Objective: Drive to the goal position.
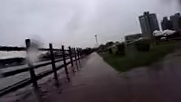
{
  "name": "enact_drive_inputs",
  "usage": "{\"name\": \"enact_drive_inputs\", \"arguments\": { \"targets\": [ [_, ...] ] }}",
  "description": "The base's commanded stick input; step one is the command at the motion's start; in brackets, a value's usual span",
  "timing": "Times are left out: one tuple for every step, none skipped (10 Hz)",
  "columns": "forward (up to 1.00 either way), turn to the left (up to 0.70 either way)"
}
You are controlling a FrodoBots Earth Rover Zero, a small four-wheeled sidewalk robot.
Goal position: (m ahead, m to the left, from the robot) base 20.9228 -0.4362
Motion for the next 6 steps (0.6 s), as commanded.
{"name": "enact_drive_inputs", "arguments": {
  "targets": [
    [1.00, 0.01],
    [1.00, 0.01],
    [1.00, 0.01],
    [1.00, 0.01],
    [1.00, 0.01],
    [1.00, -0.02]
  ]
}}
